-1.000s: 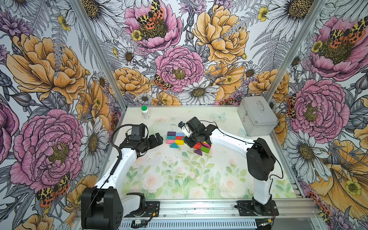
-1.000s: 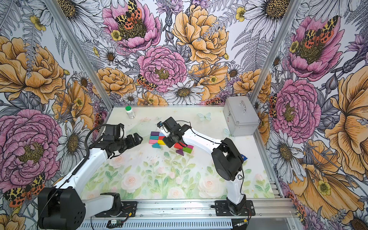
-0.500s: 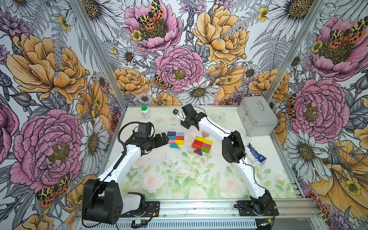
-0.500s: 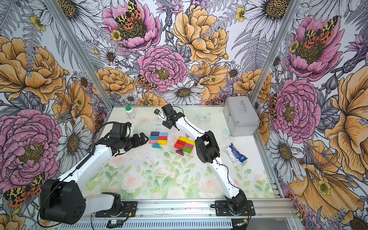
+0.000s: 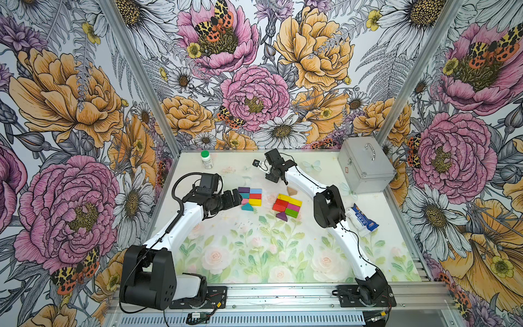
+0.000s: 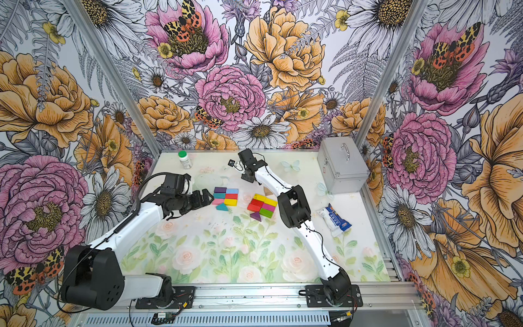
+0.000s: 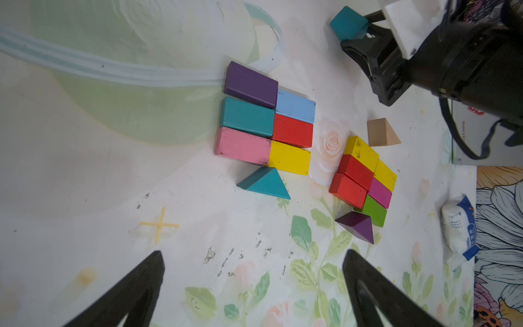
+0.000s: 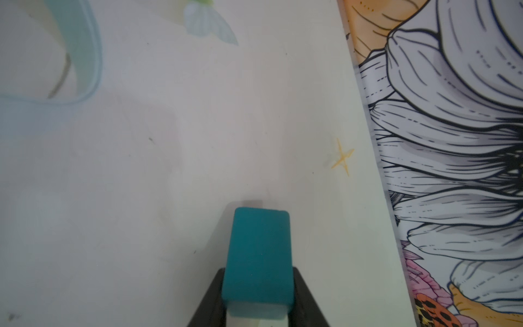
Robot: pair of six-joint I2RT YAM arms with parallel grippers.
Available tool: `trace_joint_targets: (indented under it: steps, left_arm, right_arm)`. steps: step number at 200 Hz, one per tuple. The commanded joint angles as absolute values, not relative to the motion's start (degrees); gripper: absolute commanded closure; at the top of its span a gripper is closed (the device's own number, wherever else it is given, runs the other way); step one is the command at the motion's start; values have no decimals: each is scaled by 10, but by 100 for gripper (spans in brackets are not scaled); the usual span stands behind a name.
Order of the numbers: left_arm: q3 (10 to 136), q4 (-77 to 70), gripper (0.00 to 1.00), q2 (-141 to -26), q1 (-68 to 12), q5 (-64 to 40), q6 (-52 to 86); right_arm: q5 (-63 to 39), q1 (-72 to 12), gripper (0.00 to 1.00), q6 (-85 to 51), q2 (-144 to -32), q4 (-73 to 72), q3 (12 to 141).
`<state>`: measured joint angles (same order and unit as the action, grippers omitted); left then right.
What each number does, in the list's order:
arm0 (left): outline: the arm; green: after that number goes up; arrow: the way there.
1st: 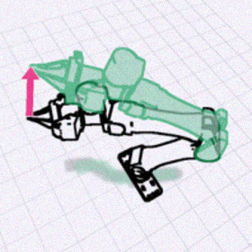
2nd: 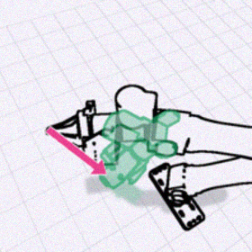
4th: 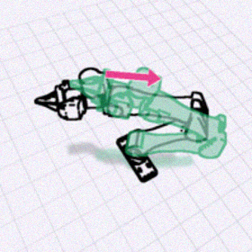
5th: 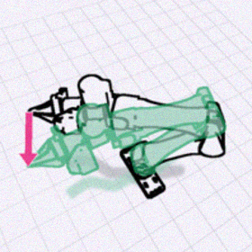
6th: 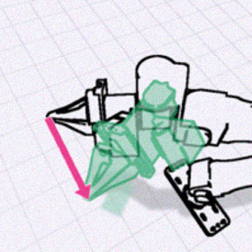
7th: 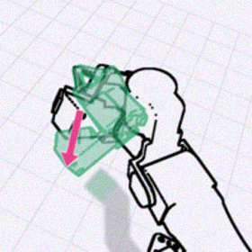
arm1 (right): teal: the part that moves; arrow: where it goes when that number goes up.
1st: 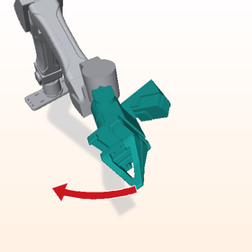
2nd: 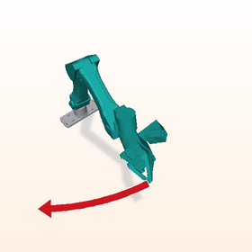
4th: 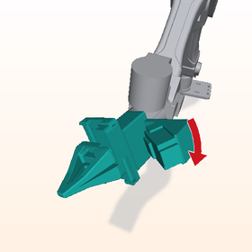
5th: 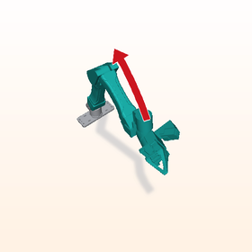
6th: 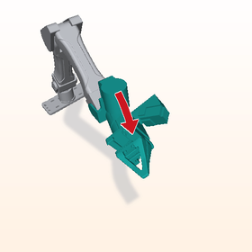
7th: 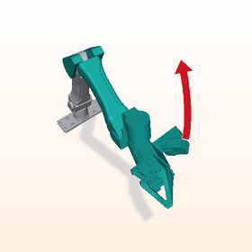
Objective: Assemble a piece of candy with building blocks
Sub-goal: Place the building block at the center of the board.
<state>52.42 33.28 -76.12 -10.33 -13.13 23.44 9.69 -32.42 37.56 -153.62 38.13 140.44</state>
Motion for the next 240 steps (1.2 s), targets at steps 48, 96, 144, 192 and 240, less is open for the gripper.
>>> trace_joint_targets:
  steps: [48,96,144,192,240]
  left_arm:
    - [538,318,1,-756,-102,-130,219]
    - [538,318,1,-755,-101,-130,219]
    - [537,318,1,-753,-99,-130,219]
    - [534,316,1,-751,-101,-128,220]
    - [533,316,1,-752,-100,-128,221]
  right_arm:
    - [130,-337,73,385,-1551,379,1410]
    - [142,-341,72,389,-1550,379,1406]
    - [145,-346,69,379,-1539,380,1393]
    - [138,-349,61,356,-1520,378,1377]
    - [129,-352,57,343,-1500,379,1360]
